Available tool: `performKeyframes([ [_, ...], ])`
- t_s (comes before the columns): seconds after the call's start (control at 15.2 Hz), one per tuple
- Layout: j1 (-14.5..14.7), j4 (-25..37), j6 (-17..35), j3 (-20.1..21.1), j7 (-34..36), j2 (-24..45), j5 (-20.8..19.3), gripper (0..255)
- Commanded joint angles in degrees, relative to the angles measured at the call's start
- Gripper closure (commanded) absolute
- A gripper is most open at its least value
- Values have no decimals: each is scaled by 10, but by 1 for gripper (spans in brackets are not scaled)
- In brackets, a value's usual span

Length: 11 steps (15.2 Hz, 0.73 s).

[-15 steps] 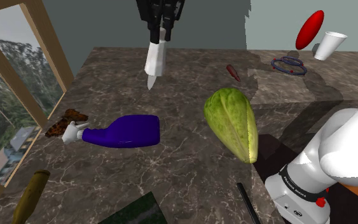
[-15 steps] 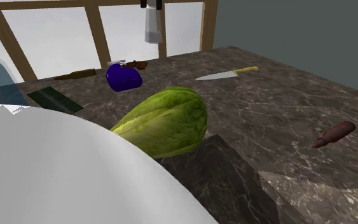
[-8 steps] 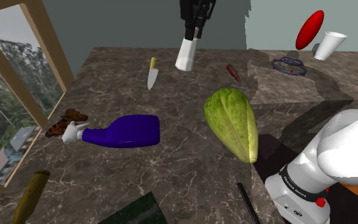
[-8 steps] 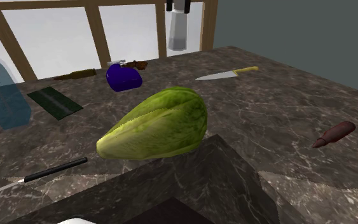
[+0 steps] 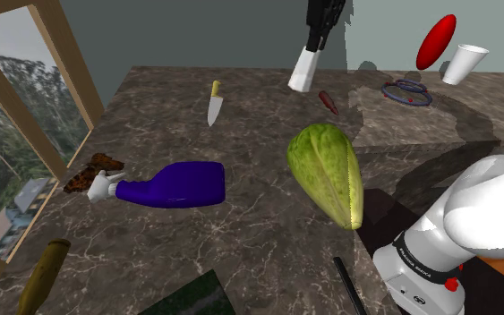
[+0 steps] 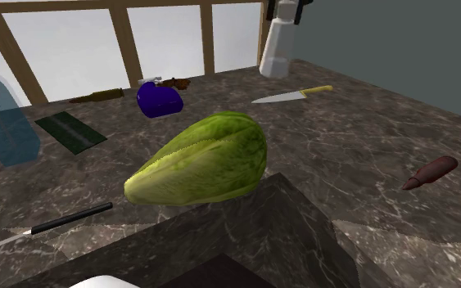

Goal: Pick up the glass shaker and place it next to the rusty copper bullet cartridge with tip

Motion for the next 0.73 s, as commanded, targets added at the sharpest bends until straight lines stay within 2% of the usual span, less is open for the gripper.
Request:
performKeyframes([
  [0.0,-7,-10,-6,-20,-27,-13,-7,255],
  [0.66,-48,-31,-28,-128,-169,-43,-60,255],
])
